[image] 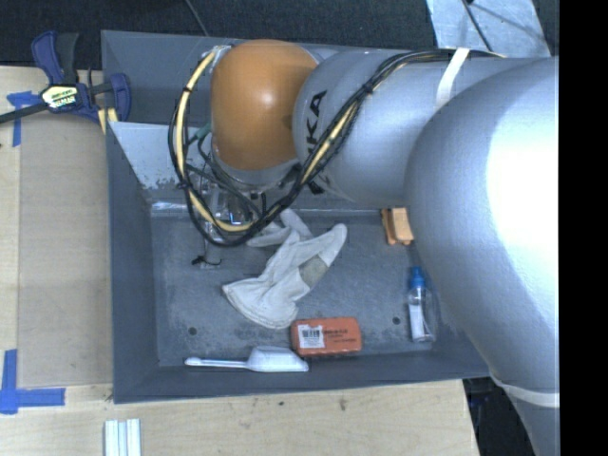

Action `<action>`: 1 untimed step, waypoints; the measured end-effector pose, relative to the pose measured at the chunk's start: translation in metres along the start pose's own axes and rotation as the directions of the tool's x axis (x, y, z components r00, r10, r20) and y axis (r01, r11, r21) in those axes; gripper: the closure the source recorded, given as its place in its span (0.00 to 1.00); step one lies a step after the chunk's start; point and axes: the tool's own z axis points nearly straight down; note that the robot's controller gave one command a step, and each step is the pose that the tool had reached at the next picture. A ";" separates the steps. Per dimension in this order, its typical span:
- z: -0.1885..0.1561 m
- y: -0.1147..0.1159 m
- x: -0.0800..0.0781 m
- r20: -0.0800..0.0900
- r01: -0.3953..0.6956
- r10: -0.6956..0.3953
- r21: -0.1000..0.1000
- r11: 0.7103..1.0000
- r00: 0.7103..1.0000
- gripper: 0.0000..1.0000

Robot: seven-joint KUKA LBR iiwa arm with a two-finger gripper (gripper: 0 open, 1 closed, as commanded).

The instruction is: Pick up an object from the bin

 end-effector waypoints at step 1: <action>-0.005 -0.001 -0.002 0.008 -0.003 0.003 -0.002 1.000 1.000 0.00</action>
Offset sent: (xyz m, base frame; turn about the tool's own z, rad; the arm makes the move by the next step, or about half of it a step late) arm -0.0058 -0.0647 -0.0466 -0.0123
